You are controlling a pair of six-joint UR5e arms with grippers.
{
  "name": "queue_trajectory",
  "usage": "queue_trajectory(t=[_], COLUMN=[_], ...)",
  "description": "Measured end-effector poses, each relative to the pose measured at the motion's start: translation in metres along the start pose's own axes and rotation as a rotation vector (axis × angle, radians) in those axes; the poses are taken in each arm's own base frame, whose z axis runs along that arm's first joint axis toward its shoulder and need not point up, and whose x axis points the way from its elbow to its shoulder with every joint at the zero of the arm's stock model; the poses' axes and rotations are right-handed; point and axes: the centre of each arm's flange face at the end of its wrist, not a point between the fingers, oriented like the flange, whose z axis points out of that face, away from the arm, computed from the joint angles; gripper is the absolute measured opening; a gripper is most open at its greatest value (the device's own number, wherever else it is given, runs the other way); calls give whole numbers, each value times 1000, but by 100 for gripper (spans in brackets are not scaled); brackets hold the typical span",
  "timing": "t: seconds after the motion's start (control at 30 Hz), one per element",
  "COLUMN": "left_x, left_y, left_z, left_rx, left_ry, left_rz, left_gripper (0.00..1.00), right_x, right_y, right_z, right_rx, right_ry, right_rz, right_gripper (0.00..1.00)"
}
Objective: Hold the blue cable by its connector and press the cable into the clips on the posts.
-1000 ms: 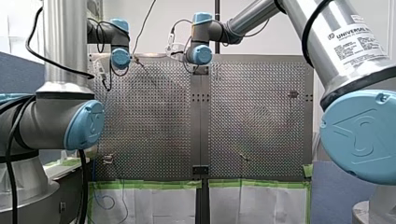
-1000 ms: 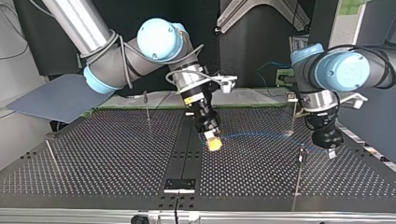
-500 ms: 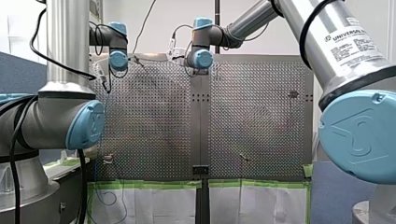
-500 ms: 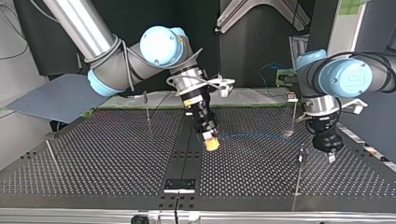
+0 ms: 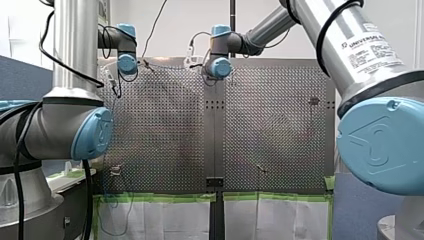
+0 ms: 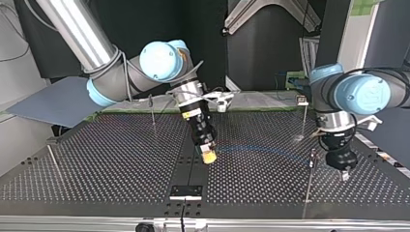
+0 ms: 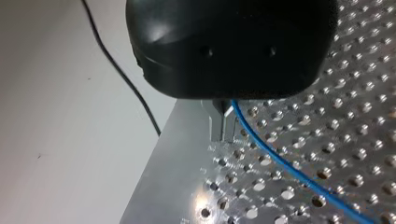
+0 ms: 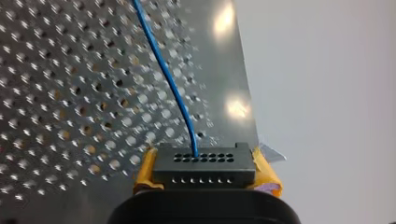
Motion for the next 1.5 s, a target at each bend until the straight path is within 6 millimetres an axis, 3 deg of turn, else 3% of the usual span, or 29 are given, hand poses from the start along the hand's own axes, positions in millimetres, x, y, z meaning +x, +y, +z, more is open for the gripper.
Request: queue_trajectory(t=[0.23,0.6,1.0,1.3,1.37,1.4,1.47,1.5], left_x=[7,-3,15,21,21,20,19,19], left_y=[3,5,10,10,10,10,10,11], left_z=[11,24,35,36,36,35,35,34], left_rx=[-2,15,32,30,22,19,14,13], left_ry=[17,-5,34,44,41,39,39,41], left_rz=[5,-24,-32,-6,9,14,18,15], left_gripper=[0,0,0,0,15,15,35,35], right_x=[15,15,-17,-18,-19,-19,-19,-19], right_y=[17,33,53,54,54,54,54,54], right_z=[14,32,45,48,48,48,47,47], right_rx=[-13,-2,1,5,5,5,4,4], right_ry=[35,42,-11,-27,-30,-32,-36,-37], right_rz=[-3,10,22,23,22,22,22,22], right_gripper=[1,1,1,1,1,1,1,1])
